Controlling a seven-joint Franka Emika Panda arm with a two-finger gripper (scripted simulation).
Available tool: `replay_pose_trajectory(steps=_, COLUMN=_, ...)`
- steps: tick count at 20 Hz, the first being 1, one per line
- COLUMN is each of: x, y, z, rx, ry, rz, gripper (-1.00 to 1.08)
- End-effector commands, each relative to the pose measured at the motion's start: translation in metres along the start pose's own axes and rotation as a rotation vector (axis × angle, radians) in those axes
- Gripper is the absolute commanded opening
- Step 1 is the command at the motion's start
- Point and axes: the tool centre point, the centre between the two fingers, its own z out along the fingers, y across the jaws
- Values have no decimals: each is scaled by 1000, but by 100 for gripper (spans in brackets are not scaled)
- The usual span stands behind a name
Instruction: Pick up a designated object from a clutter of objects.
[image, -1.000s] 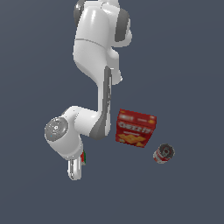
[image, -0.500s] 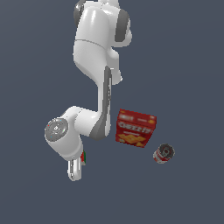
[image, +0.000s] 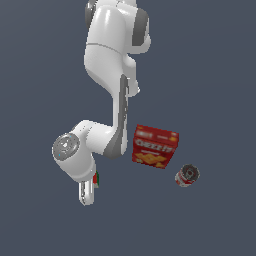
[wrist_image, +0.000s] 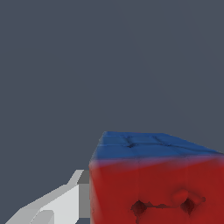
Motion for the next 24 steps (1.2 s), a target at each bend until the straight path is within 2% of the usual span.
replay_pose_trajectory(steps=1, x=-4, y=1, z=-5, rx=3, ry=1, rz=-1, gripper=-100)
replay_pose_trajectory(steps=11, x=-40, y=18, z=-38, rx=3, ry=0, rz=-1, gripper=-100)
replay_pose_trajectory(steps=24, x=-129, y=60, z=-120, rx=3, ry=-1, rz=-1, gripper=-100)
